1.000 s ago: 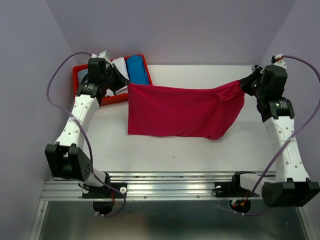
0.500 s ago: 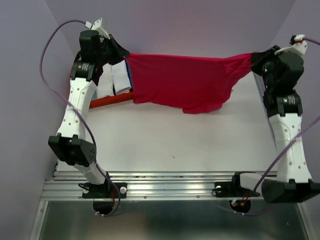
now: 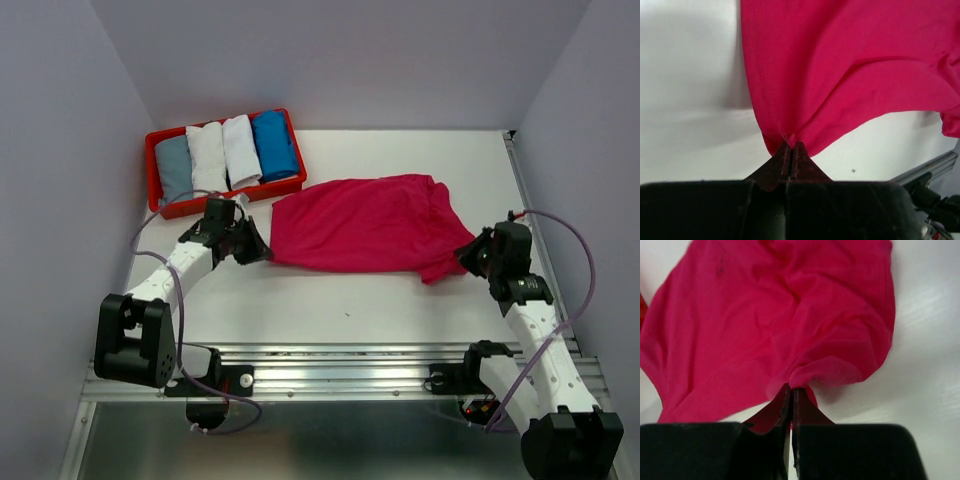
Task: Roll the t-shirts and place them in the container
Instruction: Fold the T-shirt at the center of the board.
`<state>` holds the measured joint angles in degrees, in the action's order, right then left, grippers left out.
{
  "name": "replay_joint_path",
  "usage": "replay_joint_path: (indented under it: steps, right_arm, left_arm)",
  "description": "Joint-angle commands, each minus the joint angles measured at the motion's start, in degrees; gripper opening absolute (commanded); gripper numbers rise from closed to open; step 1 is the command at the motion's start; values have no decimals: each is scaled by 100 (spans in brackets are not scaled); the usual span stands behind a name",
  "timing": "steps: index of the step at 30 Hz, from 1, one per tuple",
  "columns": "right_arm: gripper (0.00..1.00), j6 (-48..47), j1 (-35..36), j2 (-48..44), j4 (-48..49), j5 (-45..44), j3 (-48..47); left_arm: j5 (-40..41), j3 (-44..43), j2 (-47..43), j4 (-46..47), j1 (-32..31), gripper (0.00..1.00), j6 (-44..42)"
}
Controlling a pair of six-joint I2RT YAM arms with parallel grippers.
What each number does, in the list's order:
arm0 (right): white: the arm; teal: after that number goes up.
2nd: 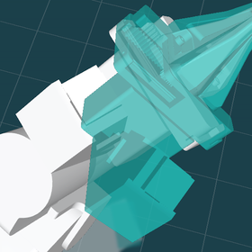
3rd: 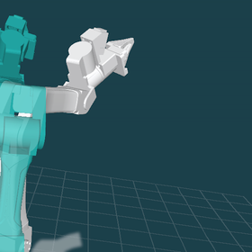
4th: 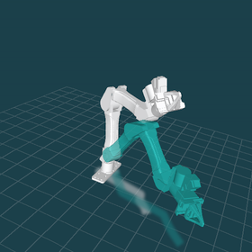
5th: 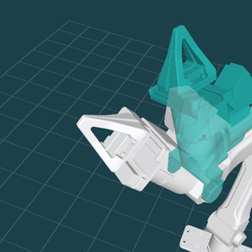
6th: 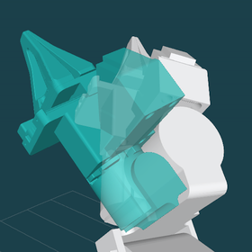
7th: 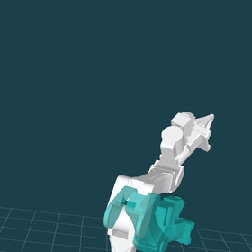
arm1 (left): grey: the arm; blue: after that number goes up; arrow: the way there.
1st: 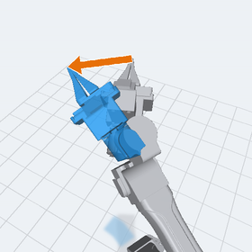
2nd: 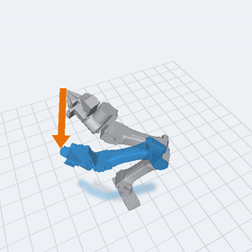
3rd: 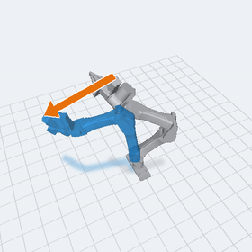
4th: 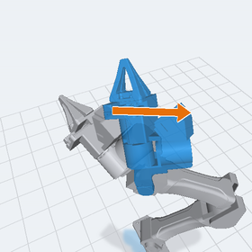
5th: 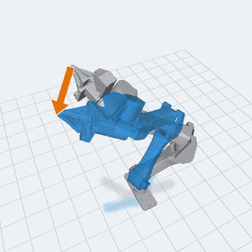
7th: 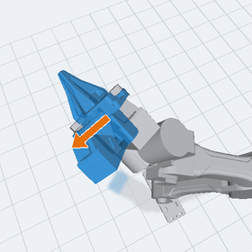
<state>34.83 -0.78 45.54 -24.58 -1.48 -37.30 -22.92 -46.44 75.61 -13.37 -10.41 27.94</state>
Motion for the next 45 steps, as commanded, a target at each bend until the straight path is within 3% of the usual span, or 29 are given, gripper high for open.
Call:
replay_joint_path:
  steps: [1,3,5,7,9,12,17,18,22,24,28,31,38,41,43,45]
  right_arm:
    - [1,691,-37,-414,6,508,354]
    - [1,701,-37,-528,-82,587,504]
    - [1,666,-37,-598,-231,578,539]
    - [1,613,-37,-625,-363,552,566]
    - [1,578,-37,-651,-434,552,566]
    - [1,569,-37,-687,-478,543,618]
    - [1,630,-37,-660,-478,587,619]
    - [1,648,-37,-634,-478,587,610]
    - [1,622,-37,-546,-434,605,540]
    - [1,604,-37,-476,-425,631,522]
    - [1,569,-37,-397,-364,683,513]
    - [1,551,-37,-362,-311,701,522]
    - [1,542,-37,-326,-267,736,548]
    - [1,551,-37,-326,-275,754,548]
    - [1,586,-37,-344,-319,736,539]
    - [1,709,-37,-344,-512,658,522]
  left_arm:
    - [6,353,-240,432,-189,2,194]
    - [50,547,-266,257,-206,42,229]
    - [94,627,-380,81,-215,72,229]
    - [295,688,-590,-200,-215,84,255]
    - [437,645,-705,-385,-215,87,334]
    - [806,522,-838,-798,-224,86,475]
    - [1131,626,-969,-1273,-355,51,1072]
    - [1158,679,-987,-1309,-408,50,1299]
    - [1298,987,-970,-1405,-602,54,1713]
    - [1325,1153,-1013,-1423,-637,61,1942]
    - [1001,1444,-1092,-1117,-663,67,2232]
    - [816,1611,-1058,-835,-681,67,2417]
    - [824,1699,-803,-351,-699,53,2593]
    - [973,1655,-654,-237,-708,52,2576]
    - [1026,1603,-566,-97,-699,46,2549]
    - [1017,1541,-408,-9,-708,23,2497]
